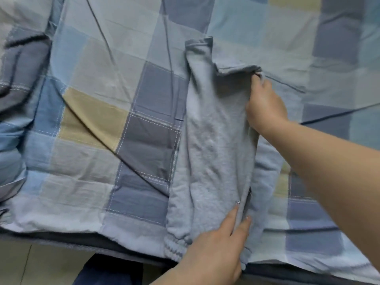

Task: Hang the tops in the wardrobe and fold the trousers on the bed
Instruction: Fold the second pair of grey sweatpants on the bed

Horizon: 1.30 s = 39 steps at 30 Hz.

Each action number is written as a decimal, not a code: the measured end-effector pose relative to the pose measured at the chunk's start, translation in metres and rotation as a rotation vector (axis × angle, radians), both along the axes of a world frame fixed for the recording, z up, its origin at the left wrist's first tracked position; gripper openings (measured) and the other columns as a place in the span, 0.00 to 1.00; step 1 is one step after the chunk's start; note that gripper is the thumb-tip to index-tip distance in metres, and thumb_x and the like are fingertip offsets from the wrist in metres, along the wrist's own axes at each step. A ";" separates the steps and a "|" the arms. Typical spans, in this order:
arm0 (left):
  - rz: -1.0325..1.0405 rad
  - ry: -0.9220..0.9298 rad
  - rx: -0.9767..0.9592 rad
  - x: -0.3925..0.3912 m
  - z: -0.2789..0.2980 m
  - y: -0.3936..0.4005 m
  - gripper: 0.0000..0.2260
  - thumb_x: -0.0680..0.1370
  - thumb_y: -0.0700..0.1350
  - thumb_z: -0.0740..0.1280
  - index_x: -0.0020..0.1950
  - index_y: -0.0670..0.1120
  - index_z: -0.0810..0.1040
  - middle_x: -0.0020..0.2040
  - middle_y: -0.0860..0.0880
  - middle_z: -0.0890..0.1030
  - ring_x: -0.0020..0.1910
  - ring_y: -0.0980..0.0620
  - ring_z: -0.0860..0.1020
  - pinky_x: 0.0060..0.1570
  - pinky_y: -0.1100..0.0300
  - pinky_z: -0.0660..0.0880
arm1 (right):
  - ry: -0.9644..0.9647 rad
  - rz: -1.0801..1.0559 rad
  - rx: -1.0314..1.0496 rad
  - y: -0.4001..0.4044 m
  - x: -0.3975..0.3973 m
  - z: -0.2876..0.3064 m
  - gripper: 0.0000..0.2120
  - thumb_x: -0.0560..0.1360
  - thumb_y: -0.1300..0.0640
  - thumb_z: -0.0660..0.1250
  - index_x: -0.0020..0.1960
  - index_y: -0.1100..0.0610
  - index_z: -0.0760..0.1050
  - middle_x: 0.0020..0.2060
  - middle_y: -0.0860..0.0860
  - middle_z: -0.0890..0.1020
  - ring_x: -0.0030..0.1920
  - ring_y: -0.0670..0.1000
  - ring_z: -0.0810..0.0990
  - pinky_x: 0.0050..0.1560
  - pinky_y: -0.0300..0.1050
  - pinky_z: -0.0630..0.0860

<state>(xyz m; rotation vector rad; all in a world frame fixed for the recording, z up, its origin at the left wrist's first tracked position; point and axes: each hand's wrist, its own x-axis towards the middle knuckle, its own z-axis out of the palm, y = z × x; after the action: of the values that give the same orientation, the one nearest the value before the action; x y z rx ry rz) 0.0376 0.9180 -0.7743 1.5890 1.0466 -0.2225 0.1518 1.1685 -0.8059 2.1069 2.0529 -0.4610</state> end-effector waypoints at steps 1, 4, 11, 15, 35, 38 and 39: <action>-0.021 0.004 -0.006 0.012 0.002 0.001 0.35 0.78 0.45 0.58 0.78 0.58 0.41 0.76 0.53 0.29 0.52 0.36 0.76 0.47 0.49 0.70 | -0.001 -0.038 -0.004 -0.003 0.020 -0.001 0.28 0.76 0.65 0.54 0.75 0.57 0.53 0.69 0.62 0.62 0.58 0.67 0.72 0.50 0.56 0.68; -0.085 0.005 -0.014 0.046 0.004 0.005 0.35 0.78 0.42 0.58 0.78 0.55 0.42 0.67 0.54 0.21 0.51 0.37 0.76 0.44 0.52 0.67 | 0.020 -0.185 -0.031 -0.013 0.079 -0.005 0.30 0.79 0.62 0.56 0.77 0.55 0.49 0.72 0.60 0.60 0.63 0.66 0.69 0.57 0.58 0.69; -0.213 0.084 0.016 0.105 -0.020 -0.003 0.38 0.76 0.38 0.59 0.78 0.56 0.39 0.75 0.52 0.28 0.45 0.37 0.77 0.41 0.51 0.68 | 0.315 -0.396 -0.165 -0.033 0.154 -0.024 0.39 0.77 0.59 0.64 0.78 0.51 0.43 0.75 0.55 0.56 0.71 0.58 0.63 0.68 0.47 0.62; -0.129 0.078 0.024 0.107 -0.044 -0.006 0.36 0.78 0.45 0.60 0.77 0.60 0.41 0.79 0.54 0.38 0.55 0.40 0.76 0.53 0.51 0.75 | 0.572 -0.580 -0.190 -0.064 0.169 -0.036 0.41 0.75 0.56 0.68 0.78 0.51 0.46 0.72 0.53 0.65 0.69 0.55 0.68 0.68 0.46 0.65; 1.145 0.166 -0.459 -0.012 -0.070 -0.021 0.13 0.75 0.32 0.64 0.57 0.44 0.71 0.49 0.43 0.82 0.40 0.50 0.81 0.40 0.57 0.77 | 1.338 -1.471 -0.645 -0.306 0.112 -0.042 0.13 0.76 0.48 0.66 0.54 0.57 0.77 0.47 0.49 0.86 0.48 0.47 0.84 0.52 0.41 0.76; 1.330 -0.006 -0.760 -0.029 -0.066 -0.029 0.07 0.76 0.32 0.61 0.48 0.44 0.74 0.41 0.43 0.82 0.37 0.48 0.81 0.36 0.58 0.79 | 1.436 -1.462 -0.732 -0.310 0.113 -0.038 0.15 0.75 0.45 0.65 0.54 0.55 0.78 0.50 0.50 0.85 0.51 0.48 0.83 0.56 0.45 0.75; 1.332 -0.010 -0.795 -0.035 -0.066 -0.033 0.06 0.77 0.34 0.61 0.46 0.44 0.74 0.43 0.43 0.81 0.38 0.48 0.80 0.38 0.57 0.79 | 1.404 -1.425 -0.783 -0.312 0.112 -0.038 0.16 0.75 0.44 0.64 0.55 0.55 0.78 0.50 0.50 0.85 0.52 0.48 0.83 0.55 0.47 0.76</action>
<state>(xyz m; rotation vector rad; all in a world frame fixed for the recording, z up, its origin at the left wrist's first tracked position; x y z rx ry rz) 0.0030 0.8847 -0.8402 0.0215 1.5295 0.2671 0.2634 0.8565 -0.8439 2.2847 -0.3177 -2.7441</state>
